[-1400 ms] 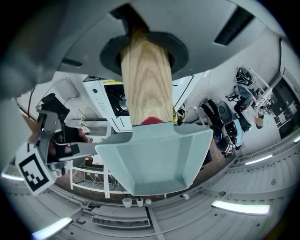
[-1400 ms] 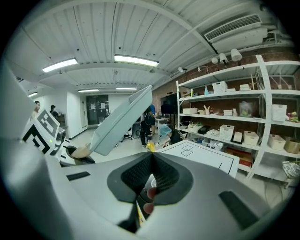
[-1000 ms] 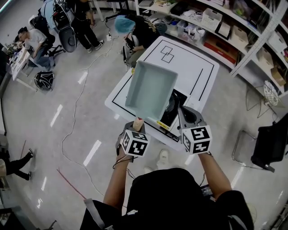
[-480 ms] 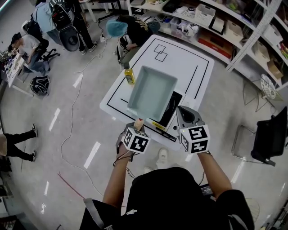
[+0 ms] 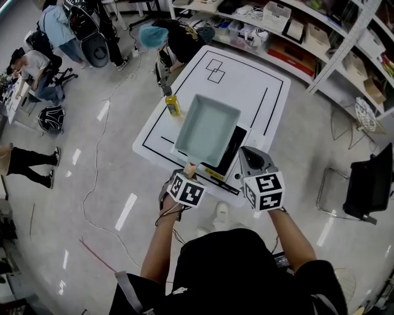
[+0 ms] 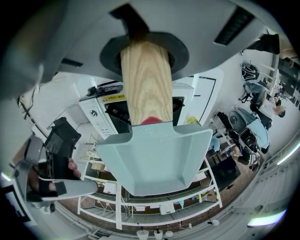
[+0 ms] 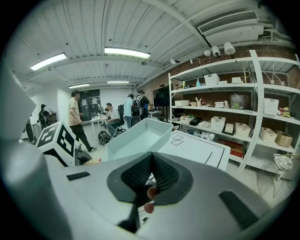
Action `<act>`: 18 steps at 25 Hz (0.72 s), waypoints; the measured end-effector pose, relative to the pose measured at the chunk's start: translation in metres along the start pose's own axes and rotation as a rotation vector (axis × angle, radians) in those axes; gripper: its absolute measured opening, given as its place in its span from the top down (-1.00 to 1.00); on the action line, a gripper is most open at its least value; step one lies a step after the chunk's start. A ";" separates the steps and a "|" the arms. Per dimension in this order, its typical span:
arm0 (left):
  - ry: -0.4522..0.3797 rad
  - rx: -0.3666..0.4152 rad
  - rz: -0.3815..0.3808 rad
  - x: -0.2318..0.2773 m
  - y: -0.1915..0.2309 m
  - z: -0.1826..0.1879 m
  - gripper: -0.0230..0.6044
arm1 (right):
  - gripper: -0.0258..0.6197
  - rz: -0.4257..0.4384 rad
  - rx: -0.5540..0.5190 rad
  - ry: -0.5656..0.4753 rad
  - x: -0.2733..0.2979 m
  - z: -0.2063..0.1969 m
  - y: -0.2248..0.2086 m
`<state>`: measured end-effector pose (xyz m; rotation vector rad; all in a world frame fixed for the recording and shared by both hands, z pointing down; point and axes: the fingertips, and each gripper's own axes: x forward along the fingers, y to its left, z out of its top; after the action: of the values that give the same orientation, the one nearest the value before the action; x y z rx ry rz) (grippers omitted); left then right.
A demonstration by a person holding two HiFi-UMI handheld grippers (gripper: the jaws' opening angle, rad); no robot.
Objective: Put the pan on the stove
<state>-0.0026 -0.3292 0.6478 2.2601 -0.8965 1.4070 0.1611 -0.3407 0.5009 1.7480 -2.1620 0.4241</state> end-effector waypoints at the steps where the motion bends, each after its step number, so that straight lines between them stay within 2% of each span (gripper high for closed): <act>1: 0.010 0.000 0.001 0.003 0.000 0.000 0.83 | 0.91 -0.001 0.002 0.002 0.001 -0.001 -0.001; 7: 0.061 -0.012 -0.010 0.013 -0.002 -0.003 0.83 | 0.91 -0.008 0.006 0.017 0.004 -0.005 -0.008; 18: 0.119 0.031 -0.045 0.029 -0.010 -0.008 0.83 | 0.91 -0.016 0.009 0.029 0.008 -0.010 -0.014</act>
<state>0.0082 -0.3269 0.6779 2.1781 -0.7872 1.5273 0.1735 -0.3464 0.5137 1.7520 -2.1281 0.4537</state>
